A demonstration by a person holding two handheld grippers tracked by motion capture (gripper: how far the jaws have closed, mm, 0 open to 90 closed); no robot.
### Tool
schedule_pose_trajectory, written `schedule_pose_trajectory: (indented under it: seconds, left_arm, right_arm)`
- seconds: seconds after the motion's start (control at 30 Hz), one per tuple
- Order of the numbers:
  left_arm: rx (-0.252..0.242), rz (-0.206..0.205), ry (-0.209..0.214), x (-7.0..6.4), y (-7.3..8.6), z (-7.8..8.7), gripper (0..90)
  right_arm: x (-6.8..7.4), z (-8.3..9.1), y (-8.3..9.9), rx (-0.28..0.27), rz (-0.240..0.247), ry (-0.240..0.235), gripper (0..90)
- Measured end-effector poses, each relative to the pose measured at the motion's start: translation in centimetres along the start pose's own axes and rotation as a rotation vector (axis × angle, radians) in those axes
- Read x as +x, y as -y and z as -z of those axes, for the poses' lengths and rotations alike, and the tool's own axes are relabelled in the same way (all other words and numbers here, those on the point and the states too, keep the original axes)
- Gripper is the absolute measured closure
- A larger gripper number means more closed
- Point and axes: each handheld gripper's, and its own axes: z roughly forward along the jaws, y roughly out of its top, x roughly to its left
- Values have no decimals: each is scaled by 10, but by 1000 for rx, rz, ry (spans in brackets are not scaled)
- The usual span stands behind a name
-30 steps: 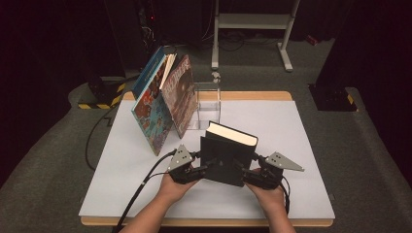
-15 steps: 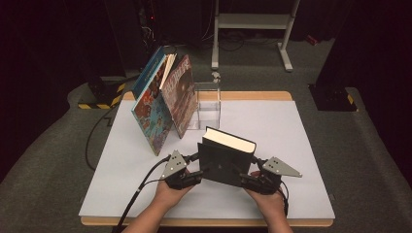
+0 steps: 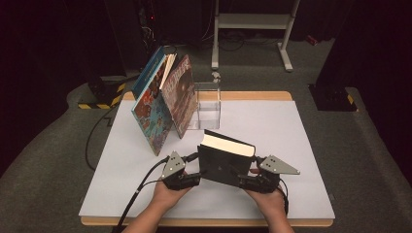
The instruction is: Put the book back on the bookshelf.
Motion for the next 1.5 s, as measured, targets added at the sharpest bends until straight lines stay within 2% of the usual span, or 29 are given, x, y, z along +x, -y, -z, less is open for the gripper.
schedule_pose_trajectory:
  seconds: [0.17,0.33,0.5,0.67,0.8,0.87,1.0,1.03,1.17,1.3,1.37,1.5]
  left_arm:
    - [14,-3,-8,1,1,3,359]
    - [28,-7,-7,1,3,7,346]
    - [37,4,-18,6,6,10,349]
    - [77,-18,-30,13,11,16,367]
    - [108,-19,-42,21,16,22,374]
    - [114,-5,-46,26,19,27,381]
    - [128,1,-86,34,25,35,358]
    - [142,2,-97,36,26,37,327]
    - [186,10,-129,45,33,47,313]
    - [180,29,-157,52,37,62,305]
    - [183,21,-192,55,39,70,303]
    - [213,34,-253,65,47,79,301]
  right_arm:
    - [0,-1,-2,13,7,-2,137]
    - [4,1,-11,0,52,-22,162]
    - [4,0,-22,5,41,-36,156]
    - [4,-2,-25,18,48,-39,154]
    - [3,-2,-26,18,45,-43,190]
    - [4,-1,-27,6,54,-55,229]
    - [3,-1,-32,2,64,-84,248]
    - [4,-1,-33,-3,65,-85,250]
    - [5,-1,-37,-23,81,-86,260]
    - [7,-1,-40,-20,92,-87,272]
    - [7,-1,-40,-20,100,-87,283]
    - [6,-1,-40,-25,112,-93,301]
